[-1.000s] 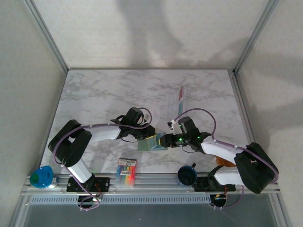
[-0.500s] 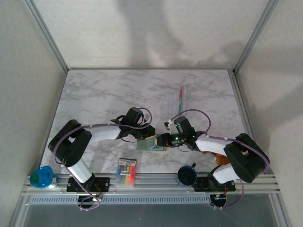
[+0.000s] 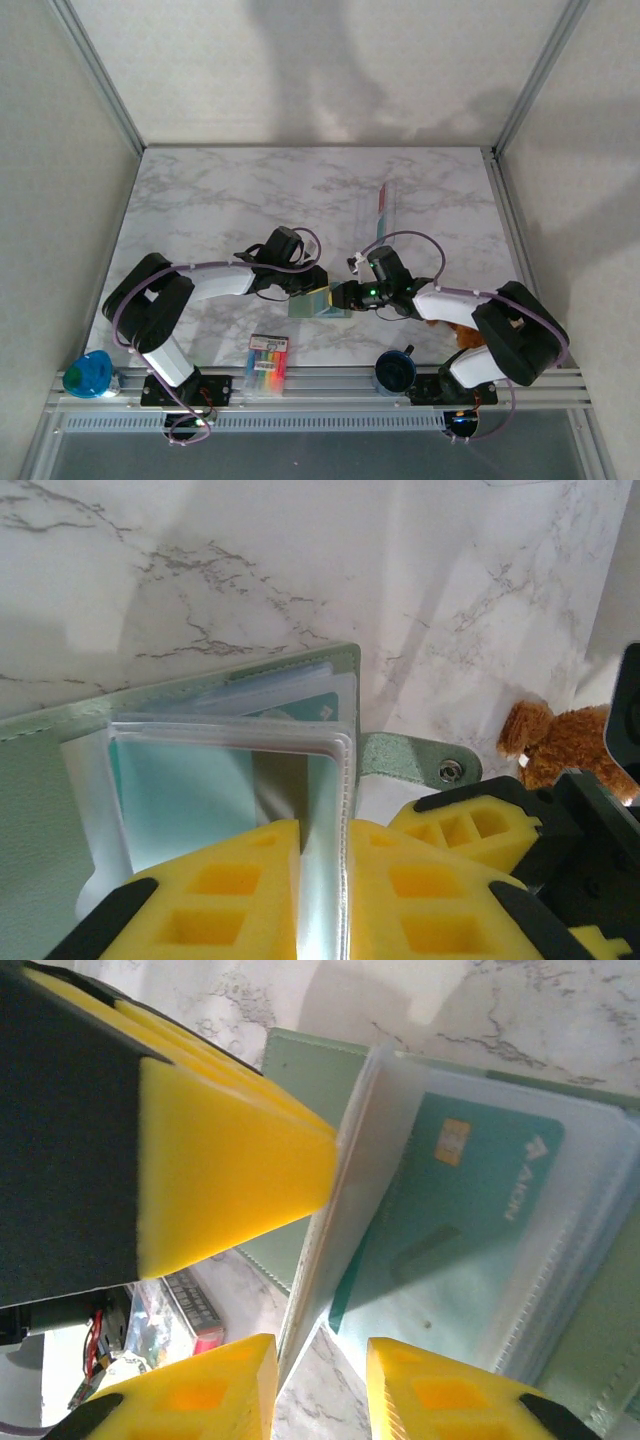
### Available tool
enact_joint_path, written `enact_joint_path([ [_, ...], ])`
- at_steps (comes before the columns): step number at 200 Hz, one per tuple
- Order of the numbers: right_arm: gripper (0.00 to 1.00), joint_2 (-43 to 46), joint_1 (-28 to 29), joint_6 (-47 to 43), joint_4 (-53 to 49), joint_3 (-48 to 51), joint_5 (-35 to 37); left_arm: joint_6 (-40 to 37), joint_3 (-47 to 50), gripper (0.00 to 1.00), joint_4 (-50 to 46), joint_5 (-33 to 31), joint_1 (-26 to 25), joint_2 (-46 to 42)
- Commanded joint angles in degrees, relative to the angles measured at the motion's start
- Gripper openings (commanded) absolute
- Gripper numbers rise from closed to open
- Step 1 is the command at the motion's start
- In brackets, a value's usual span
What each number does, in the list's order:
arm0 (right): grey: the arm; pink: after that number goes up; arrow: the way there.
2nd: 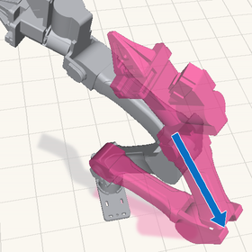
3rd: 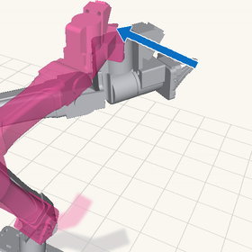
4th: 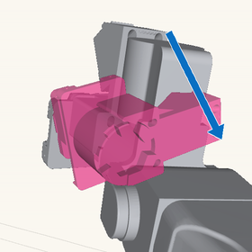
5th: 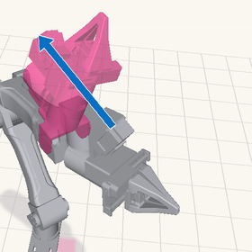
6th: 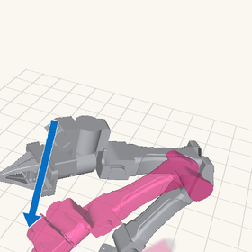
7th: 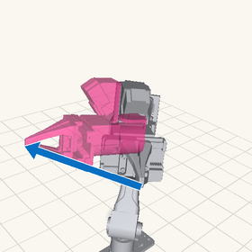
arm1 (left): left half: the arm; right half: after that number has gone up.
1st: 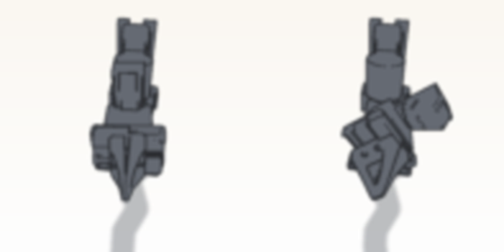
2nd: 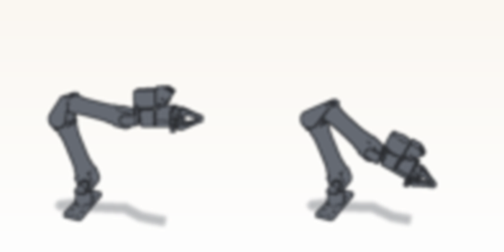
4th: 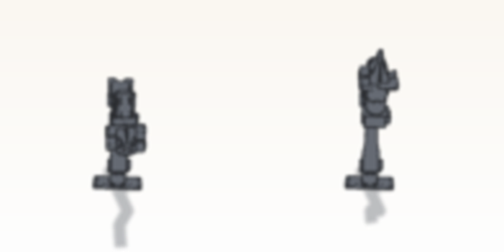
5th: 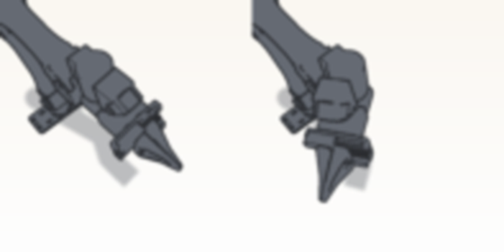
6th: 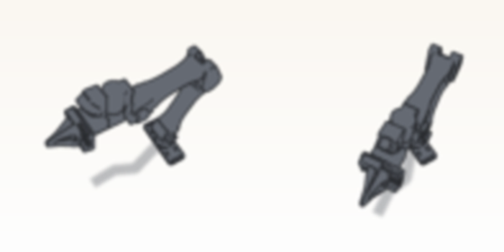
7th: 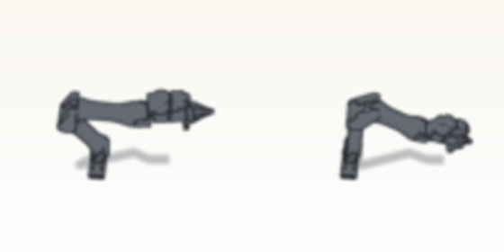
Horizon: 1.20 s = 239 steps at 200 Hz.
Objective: Put the credit cards into the card holder
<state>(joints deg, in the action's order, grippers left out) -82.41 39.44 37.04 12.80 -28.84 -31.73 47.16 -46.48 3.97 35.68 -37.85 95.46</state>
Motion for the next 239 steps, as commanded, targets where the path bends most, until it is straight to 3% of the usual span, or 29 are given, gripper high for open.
enact_joint_path([
  [1,0.29,-1.0,0.6,1.1,1.9,-0.3,-0.1,-0.8,0.7,0.18,-1.2,-1.4,-0.3,0.5],
  [43,0.27,-1.3,0.5,1.2,1.4,-0.4,0.3,-1.0,0.7,0.18,-1.1,-1.4,-0.2,0.5],
  [116,0.14,-1.2,0.6,1.3,1.7,0.0,0.5,-2.3,0.9,0.16,-2.7,-2.1,0.5,-0.4],
  [185,0.09,-1.5,0.5,1.6,5.1,0.3,-1.5,-4.1,1.3,0.16,-4.4,-2.4,1.7,-1.1],
  [239,0.11,-2.5,1.3,1.4,6.5,-1.3,-4.5,-6.3,5.8,0.13,-6.1,-3.9,6.1,-5.5],
])
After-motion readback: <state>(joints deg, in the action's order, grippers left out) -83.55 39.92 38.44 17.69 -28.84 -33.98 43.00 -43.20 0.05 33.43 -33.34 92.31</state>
